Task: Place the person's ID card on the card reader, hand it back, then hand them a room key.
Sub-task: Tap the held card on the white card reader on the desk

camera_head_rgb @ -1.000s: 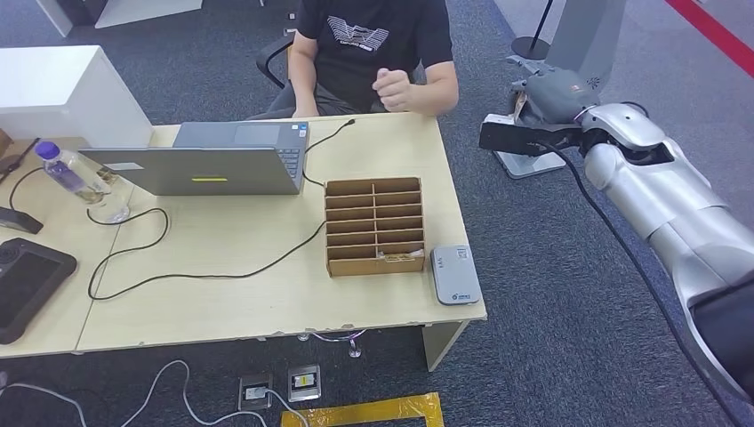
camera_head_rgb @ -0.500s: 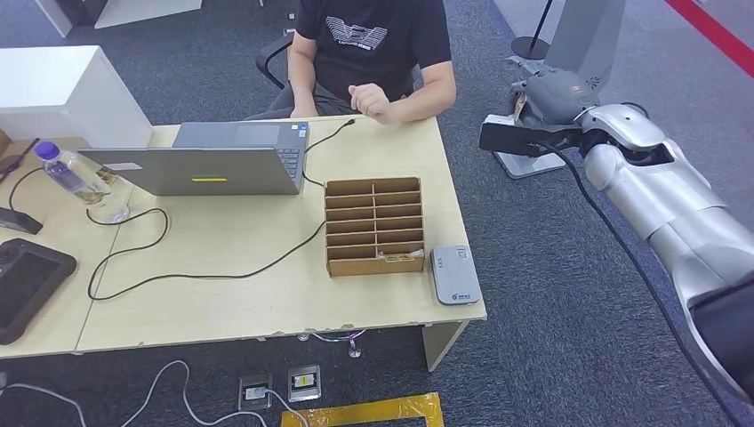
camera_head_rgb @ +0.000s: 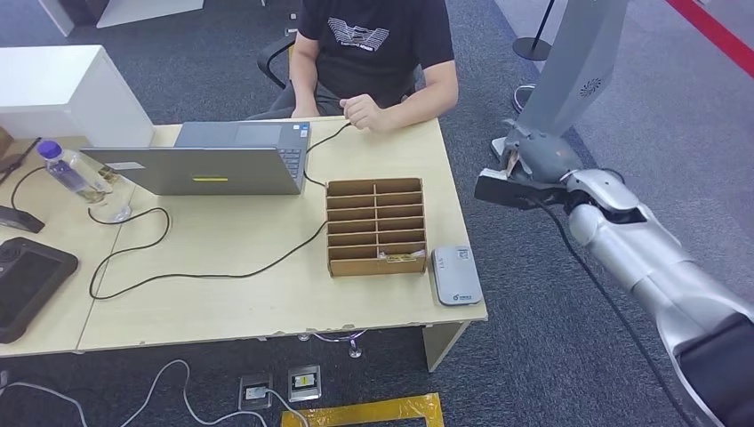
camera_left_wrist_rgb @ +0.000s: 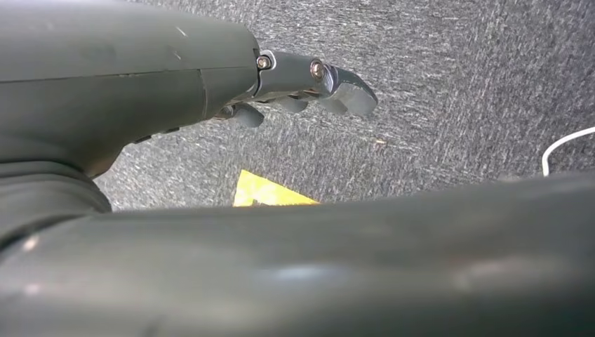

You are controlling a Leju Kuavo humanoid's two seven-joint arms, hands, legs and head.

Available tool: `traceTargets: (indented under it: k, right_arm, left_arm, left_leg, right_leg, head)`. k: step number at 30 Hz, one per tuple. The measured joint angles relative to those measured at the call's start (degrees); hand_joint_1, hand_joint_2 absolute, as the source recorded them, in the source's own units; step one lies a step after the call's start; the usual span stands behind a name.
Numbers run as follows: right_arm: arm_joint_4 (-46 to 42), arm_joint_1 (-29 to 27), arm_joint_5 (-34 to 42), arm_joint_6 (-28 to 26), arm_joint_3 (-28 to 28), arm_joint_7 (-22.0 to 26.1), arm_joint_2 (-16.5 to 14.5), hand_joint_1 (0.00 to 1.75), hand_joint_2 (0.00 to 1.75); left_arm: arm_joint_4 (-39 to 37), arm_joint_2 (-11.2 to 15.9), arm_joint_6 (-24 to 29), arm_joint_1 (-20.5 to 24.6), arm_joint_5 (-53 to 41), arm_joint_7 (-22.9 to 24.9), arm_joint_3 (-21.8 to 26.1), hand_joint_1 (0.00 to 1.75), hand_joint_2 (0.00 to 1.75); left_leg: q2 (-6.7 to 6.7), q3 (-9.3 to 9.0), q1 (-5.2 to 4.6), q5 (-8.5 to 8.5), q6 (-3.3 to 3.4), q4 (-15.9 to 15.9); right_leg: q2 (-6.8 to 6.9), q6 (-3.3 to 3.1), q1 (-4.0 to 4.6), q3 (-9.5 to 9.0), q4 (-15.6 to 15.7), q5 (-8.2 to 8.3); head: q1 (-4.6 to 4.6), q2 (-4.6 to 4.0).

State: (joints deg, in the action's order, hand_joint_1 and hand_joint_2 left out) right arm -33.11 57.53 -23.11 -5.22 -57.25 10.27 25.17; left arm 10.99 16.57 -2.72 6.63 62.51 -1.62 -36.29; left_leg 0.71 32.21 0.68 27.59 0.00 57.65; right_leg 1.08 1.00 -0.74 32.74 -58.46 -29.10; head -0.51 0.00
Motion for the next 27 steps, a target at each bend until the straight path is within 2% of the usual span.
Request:
traceTargets:
  k: [8,27]
  right_arm:
    - [-11.04,-10.93,1.59,-2.27,4.03,-3.75,4.90,1.75,1.75]
    - [-24.87,-20.58,0.24,-2.42,9.69,-7.70,8.94,1.75,1.75]
  left_arm:
    - [-0.17,0.65,0.51,0.00,-0.33,0.11,-1.45,0.00,0.00]
    - [-0.20,0.93,0.97,0.08,-0.50,-0.31,-2.85,0.00,0.00]
  left_leg:
    - [-0.20,0.01,0.02,0.10,-0.14,-0.01]
    - [-0.35,-0.03,0.02,0.12,-0.18,-0.01]
  right_leg:
    - [-0.15,-0.01,0.00,0.08,-0.01,0.00]
    - [-0.34,-0.01,0.00,0.09,-0.01,0.00]
  head:
    - [0.01,0.00]
    - [0.02,0.00]
